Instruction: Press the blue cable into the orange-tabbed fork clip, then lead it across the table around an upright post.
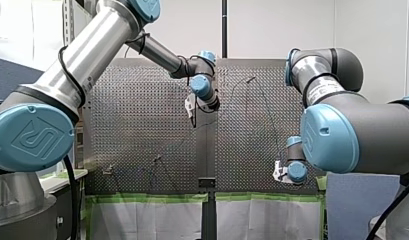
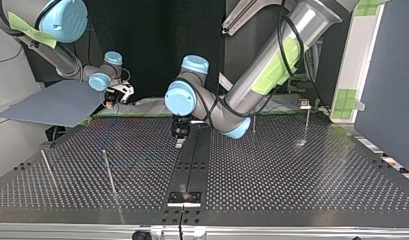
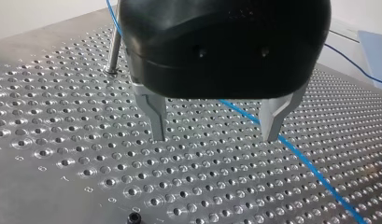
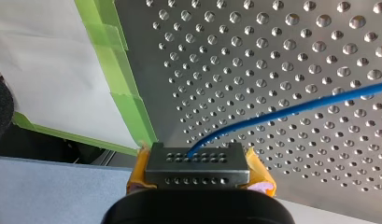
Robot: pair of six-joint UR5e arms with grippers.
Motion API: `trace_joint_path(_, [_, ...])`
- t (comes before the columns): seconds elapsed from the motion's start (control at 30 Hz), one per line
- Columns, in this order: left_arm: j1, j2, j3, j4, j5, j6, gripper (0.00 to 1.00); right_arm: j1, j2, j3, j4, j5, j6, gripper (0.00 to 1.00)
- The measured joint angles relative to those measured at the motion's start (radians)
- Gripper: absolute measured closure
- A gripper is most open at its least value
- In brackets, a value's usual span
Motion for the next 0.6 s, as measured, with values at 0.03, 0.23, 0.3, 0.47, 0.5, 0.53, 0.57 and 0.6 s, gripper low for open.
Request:
trace_joint_path(0.03, [0.0,0.0,0.0,0.001,0.0,0.0,0.02,0.0,0.0,0.0,0.0,0.0,0.0,1.0])
trace_joint_path(0.23, [0.0,0.0,0.0,0.005,0.0,0.0,0.02,0.0,0.0,0.0,0.0,0.0,0.0,1.0])
trace_joint_path(0.3, [0.0,0.0,0.0,0.006,0.0,0.0,0.02,0.0,0.0,0.0,0.0,0.0,0.0,1.0])
trace_joint_path(0.47, [0.0,0.001,0.0,0.006,-0.002,0.001,0.02,0.0,0.0,0.0,-0.002,0.0,0.0,1.0])
trace_joint_path(0.5, [-0.001,0.001,0.0,0.005,-0.004,0.001,0.02,0.0,0.0,0.0,-0.002,-0.001,0.0,1.0])
trace_joint_path(0.53, [-0.001,0.001,-0.001,0.005,-0.008,0.002,0.02,0.0,0.0,0.0,-0.002,-0.001,-0.001,1.0])
trace_joint_path(0.57, [-0.001,0.001,0.0,0.006,-0.011,0.003,0.02,0.0,0.0,0.0,-0.002,-0.001,-0.001,1.0])
trace_joint_path(0.6, [-0.001,0.001,0.0,0.006,-0.014,0.003,0.02,-0.001,0.0,0.0,-0.003,-0.001,-0.002,1.0])
